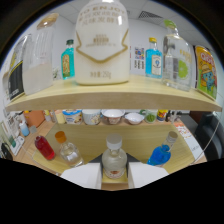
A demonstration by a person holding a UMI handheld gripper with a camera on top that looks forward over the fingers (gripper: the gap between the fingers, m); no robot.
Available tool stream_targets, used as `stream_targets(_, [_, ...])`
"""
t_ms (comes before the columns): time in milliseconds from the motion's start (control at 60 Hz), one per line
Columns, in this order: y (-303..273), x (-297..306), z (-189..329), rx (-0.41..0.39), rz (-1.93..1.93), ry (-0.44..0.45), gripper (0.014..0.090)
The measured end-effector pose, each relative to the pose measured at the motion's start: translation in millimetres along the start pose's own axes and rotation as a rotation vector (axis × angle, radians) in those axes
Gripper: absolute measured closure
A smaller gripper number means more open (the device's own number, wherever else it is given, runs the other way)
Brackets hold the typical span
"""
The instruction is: Make me a cup of Mojito.
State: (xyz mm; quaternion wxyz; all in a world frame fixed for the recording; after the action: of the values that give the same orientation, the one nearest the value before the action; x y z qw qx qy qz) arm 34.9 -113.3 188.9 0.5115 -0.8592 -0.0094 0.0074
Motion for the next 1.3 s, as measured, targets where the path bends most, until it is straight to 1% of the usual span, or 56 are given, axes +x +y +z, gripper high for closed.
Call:
stream_targets(100, [-9.4, 0.6, -22.5, 0.039, -0.011, -0.01, 0.0696])
stream_targets(300, [2.4, 33.3, -73.3, 0.058, 0.024, 0.055, 0.0696])
stream_targets(450, [31.0, 61.1, -93.1, 0.039, 0.051, 0.09, 0.0697])
stream_targets(550, [52.3, 75.6, -93.6, 0.013, 0.048, 0.113, 0.0699])
stream_targets(600, [61.0, 84.5, -91.5, -0.002, 0.011, 0.142, 0.0698])
stream_targets(783, [74.5, 108.5, -80.6, -0.073, -0.42, 0.275, 0.0701])
stream_targets(850, [68.8, 112.2, -76.9, -0.075, -0.615, 0.314, 0.0701])
stream_targets(1033, [42.7, 107.0, -74.5, -0.034, -1.185, 0.426, 0.0703])
stream_targets(1133, [36.9, 98.9, -72.1, -0.023, -1.441, 0.449, 0.0701])
stream_targets(1200, [33.4, 97.3, -70.1, -0.032, -1.613, 0.479, 0.0701])
stream_targets(1250, [31.4, 93.0, -69.8, -0.021, -1.718, 0.486, 0.0702])
stream_targets(1300, [30.3, 91.3, -69.7, -0.029, -1.826, 0.502, 0.07])
